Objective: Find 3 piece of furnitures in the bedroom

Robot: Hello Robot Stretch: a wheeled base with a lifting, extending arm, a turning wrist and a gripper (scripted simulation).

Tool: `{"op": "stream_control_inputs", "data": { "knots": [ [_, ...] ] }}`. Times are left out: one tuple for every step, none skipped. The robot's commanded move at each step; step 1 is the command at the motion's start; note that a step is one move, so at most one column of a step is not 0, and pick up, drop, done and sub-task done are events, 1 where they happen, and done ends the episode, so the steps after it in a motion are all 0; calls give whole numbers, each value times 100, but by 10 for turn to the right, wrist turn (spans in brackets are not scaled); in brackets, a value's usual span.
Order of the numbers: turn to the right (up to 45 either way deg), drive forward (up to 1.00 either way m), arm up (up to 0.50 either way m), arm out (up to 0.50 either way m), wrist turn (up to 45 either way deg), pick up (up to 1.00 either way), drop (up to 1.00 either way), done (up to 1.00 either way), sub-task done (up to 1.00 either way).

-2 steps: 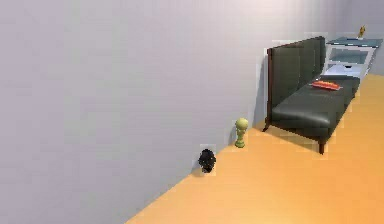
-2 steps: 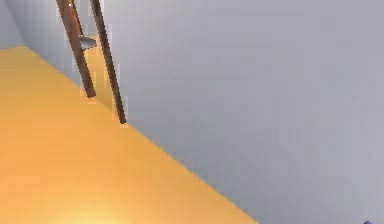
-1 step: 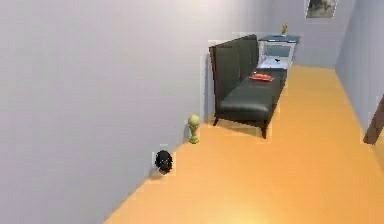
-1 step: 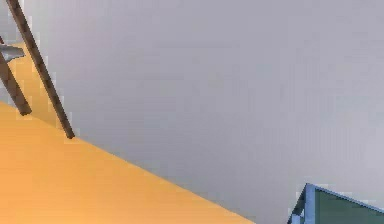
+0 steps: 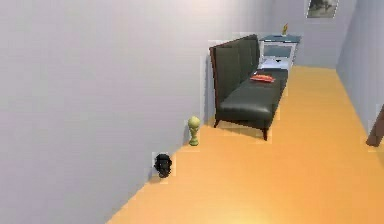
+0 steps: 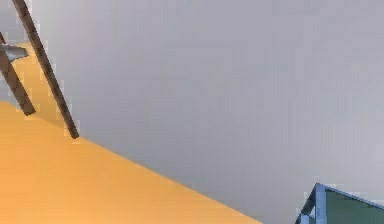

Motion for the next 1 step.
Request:
{"op": "stream_control_inputs", "data": {
  "knots": [
    [-450,0,0,0,0,0,0,0,0]
  ]
}}
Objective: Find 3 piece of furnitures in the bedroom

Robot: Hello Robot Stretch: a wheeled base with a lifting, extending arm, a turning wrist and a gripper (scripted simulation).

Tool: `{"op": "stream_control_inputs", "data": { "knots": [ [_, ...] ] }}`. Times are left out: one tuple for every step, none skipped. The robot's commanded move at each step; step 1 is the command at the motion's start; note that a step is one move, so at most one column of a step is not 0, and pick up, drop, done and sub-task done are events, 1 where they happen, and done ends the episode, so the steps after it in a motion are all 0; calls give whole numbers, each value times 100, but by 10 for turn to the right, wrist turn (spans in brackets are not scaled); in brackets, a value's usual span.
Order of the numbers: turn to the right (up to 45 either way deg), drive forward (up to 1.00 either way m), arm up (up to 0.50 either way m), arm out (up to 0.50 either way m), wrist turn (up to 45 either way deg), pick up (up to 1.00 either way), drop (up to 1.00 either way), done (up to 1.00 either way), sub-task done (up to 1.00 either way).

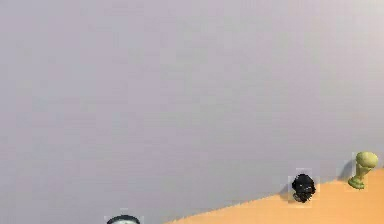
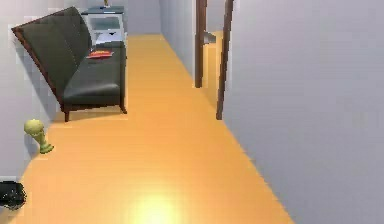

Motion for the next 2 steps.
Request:
{"op": "stream_control_inputs", "data": {
  "knots": [
    [-330,0,0,0,0,0,0,0,0],
    [0,25,0,0,0,0,0,0,0]
  ]
}}
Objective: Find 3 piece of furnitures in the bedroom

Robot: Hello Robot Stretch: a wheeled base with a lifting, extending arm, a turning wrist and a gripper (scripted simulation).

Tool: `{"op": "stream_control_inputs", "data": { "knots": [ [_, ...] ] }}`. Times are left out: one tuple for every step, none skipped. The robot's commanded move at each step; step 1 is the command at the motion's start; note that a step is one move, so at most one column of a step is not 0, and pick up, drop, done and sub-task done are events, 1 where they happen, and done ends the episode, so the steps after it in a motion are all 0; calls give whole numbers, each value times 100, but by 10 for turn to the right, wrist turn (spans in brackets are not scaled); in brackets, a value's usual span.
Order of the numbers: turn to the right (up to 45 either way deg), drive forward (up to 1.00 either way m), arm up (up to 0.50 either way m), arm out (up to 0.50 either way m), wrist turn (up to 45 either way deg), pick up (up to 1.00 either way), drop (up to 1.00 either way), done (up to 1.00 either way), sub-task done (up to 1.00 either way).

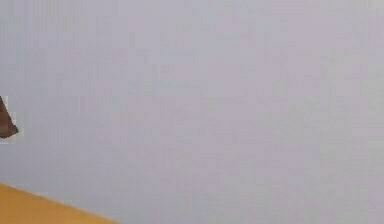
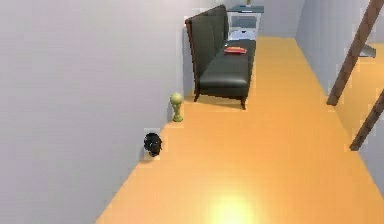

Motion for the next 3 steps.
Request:
{"op": "stream_control_inputs", "data": {
  "knots": [
    [-450,0,0,0,0,0,0,0,0],
    [-240,0,0,0,0,0,0,0,0],
    [-30,0,0,0,0,0,0,0,0]
  ]
}}
